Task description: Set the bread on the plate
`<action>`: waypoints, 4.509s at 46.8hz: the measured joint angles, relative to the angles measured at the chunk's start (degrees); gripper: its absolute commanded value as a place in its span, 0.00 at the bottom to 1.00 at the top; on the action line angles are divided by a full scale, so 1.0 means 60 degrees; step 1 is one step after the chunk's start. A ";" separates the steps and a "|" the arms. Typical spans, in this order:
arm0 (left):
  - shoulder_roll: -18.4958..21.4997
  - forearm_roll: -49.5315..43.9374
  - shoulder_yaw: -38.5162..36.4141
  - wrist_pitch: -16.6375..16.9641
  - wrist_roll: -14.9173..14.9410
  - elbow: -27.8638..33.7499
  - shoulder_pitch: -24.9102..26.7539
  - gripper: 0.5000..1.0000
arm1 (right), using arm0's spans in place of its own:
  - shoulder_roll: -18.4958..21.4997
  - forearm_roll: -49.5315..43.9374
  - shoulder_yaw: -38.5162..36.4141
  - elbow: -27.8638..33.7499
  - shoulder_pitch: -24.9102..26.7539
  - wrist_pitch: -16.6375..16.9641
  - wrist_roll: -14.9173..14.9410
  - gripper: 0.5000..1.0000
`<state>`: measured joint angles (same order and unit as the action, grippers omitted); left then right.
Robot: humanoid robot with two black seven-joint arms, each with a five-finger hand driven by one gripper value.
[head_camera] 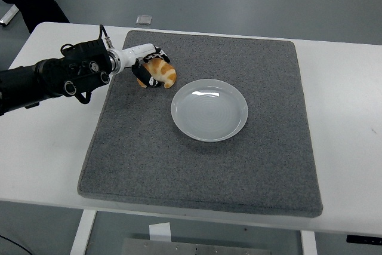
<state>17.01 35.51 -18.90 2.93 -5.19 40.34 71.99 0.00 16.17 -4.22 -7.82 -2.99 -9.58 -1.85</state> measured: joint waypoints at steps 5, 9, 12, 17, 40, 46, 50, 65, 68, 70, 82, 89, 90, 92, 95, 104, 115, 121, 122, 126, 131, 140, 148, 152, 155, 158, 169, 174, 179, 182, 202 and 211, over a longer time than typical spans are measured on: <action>-0.0015 0.0001 0.0000 0.0000 0.0000 0.0005 0.0006 0.56 | 0.0000 0.0000 0.0000 0.0000 0.0000 0.0000 0.0001 0.90; -0.0022 0.0094 0.0000 0.0001 0.0000 0.0003 0.0013 0.50 | 0.0000 0.0000 0.0000 0.0000 0.0000 0.0000 0.0002 0.90; -0.0023 0.0263 0.0001 0.0023 0.0000 -0.0002 0.0013 0.38 | 0.0000 0.0000 0.0000 0.0000 0.0000 0.0000 0.0002 0.91; -0.0023 0.0394 0.0006 0.0166 0.0000 -0.0002 0.0006 0.05 | 0.0000 0.0000 0.0000 0.0000 0.0000 0.0000 0.0002 0.90; -0.0018 0.0854 0.0012 0.0244 -0.0215 0.0006 0.0007 0.00 | 0.0000 0.0000 0.0000 0.0000 0.0000 0.0000 0.0002 0.90; -0.0014 0.0904 0.0036 0.0340 -0.0274 0.0002 0.0029 0.00 | 0.0000 0.0000 0.0000 0.0000 0.0000 0.0000 0.0002 0.90; -0.0007 0.0906 0.0073 0.0371 -0.0307 0.0076 0.0109 0.00 | 0.0000 0.0000 0.0000 0.0000 0.0000 0.0000 0.0002 0.90; 0.0437 0.0759 0.0362 0.0351 -0.0377 0.0743 0.0688 0.00 | 0.0000 0.0000 0.0000 -0.0003 0.0000 0.0000 0.0002 0.90; 0.0608 0.0754 0.0425 0.0343 -0.0378 0.0937 0.0923 0.00 | 0.0000 0.0000 0.0000 -0.0003 0.0000 0.0000 0.0002 0.90; 0.0771 0.0748 0.0448 0.0337 -0.0377 0.1029 0.1144 0.00 | 0.0000 0.0000 0.0000 -0.0002 0.0000 0.0000 0.0001 0.90; 0.1534 0.0726 0.0464 0.0173 -0.0370 0.1579 0.2287 0.00 | 0.0000 0.0000 0.0000 0.0001 0.0000 0.0000 0.0000 0.90; 0.1666 0.0685 0.0574 0.0154 -0.0377 0.1788 0.2640 0.00 | 0.0000 0.0000 0.0000 0.0001 0.0000 0.0000 0.0002 0.90; 0.1670 0.0685 0.0623 0.0154 -0.0378 0.1834 0.2688 0.00 | 0.0000 0.0000 0.0000 0.0001 0.0000 0.0000 0.0000 0.90; 0.1675 0.0685 0.0692 0.0154 -0.0379 0.1898 0.2779 0.00 | 0.0000 0.0000 0.0000 0.0001 0.0000 0.0000 0.0000 0.90; 0.1703 0.0691 0.0761 0.0152 -0.0380 0.1988 0.2968 0.00 | 0.0000 0.0000 0.0000 0.0000 0.0000 0.0000 0.0000 0.90; 0.1654 0.0792 0.1134 -0.0042 -0.0664 0.2297 0.3255 0.00 | 0.0000 0.0000 0.0000 0.0000 -0.0001 0.0000 0.0001 0.90; 0.0920 0.0850 0.1246 -0.0175 -0.1269 0.2404 0.3417 0.00 | 0.0000 0.0000 0.0000 0.0000 0.0000 0.0000 0.0000 0.90; 0.0481 0.0850 0.1246 -0.0314 -0.1588 0.2483 0.3423 0.00 | 0.0000 0.0000 0.0000 0.0000 0.0000 0.0000 -0.0001 0.90; 0.0364 0.0850 0.1246 -0.0331 -0.1656 0.2489 0.3423 0.00 | 0.0000 0.0000 0.0000 0.0000 0.0000 0.0000 0.0000 0.90; 0.0028 0.0857 0.1246 -0.0371 -0.1895 0.2498 0.3422 0.00 | 0.0000 0.0000 0.0000 0.0000 0.0000 0.0000 0.0000 0.91; -0.0274 0.0877 0.1246 -0.0481 -0.2235 0.2615 0.3404 0.00 | 0.0000 0.0000 0.0000 0.0000 0.0001 0.0000 0.0000 0.90; -0.0446 0.1142 0.1239 -0.0573 -0.2741 0.2912 0.3278 0.00 | 0.0000 0.0000 0.0000 0.0000 0.0000 0.0000 0.0000 0.91; -0.0291 0.1523 0.1149 -0.0665 -0.3062 0.3275 0.3192 0.00 | 0.0000 0.0000 0.0000 -0.0003 0.0000 0.0000 0.0001 0.90; -0.0186 0.1693 0.1130 -0.0666 -0.3110 0.3309 0.3021 0.00 | 0.0000 0.0000 0.0000 -0.0003 0.0000 0.0000 0.0001 0.90; -0.0138 0.1851 0.1126 -0.0666 -0.3156 0.3318 0.2897 0.00 | 0.0000 0.0000 0.0000 -0.0002 0.0000 0.0000 0.0001 0.90; -0.0048 0.2041 0.1098 -0.0666 -0.3220 0.3317 0.2765 0.00 | 0.0000 0.0000 0.0000 0.0000 0.0000 0.0000 0.0000 0.90; 0.0041 0.2655 0.1070 -0.0634 -0.3253 0.3217 0.2013 0.00 | 0.0000 0.0000 0.0000 0.0001 -0.0001 0.0000 0.0002 0.90; 0.0039 0.2789 0.1072 -0.0580 -0.3253 0.3172 0.1759 0.00 | 0.0000 0.0000 0.0000 0.0000 0.0000 0.0000 0.0000 0.90; 0.0036 0.3049 0.1072 -0.0576 -0.3253 0.3026 0.1566 0.00 | 0.0000 0.0000 0.0000 0.0001 -0.0001 0.0000 0.0001 0.90; 0.0042 0.3107 0.1075 -0.0575 -0.3253 0.2970 0.1460 0.00 | 0.0000 0.0000 0.0000 0.0001 0.0000 0.0000 0.0000 0.90; 0.0008 0.3922 0.0785 -0.0546 -0.3236 0.2006 0.0896 0.00 | 0.0000 0.0000 0.0000 0.0000 0.0000 0.0000 0.0001 0.90; -0.0025 0.3925 0.0603 -0.0527 -0.3235 0.1921 0.0712 0.00 | 0.0000 0.0000 0.0000 0.0000 0.0000 0.0000 0.0001 0.91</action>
<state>16.86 59.06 -15.28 -0.23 -24.60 51.86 76.26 0.00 16.17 -4.22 -7.82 -2.99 -9.58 -1.85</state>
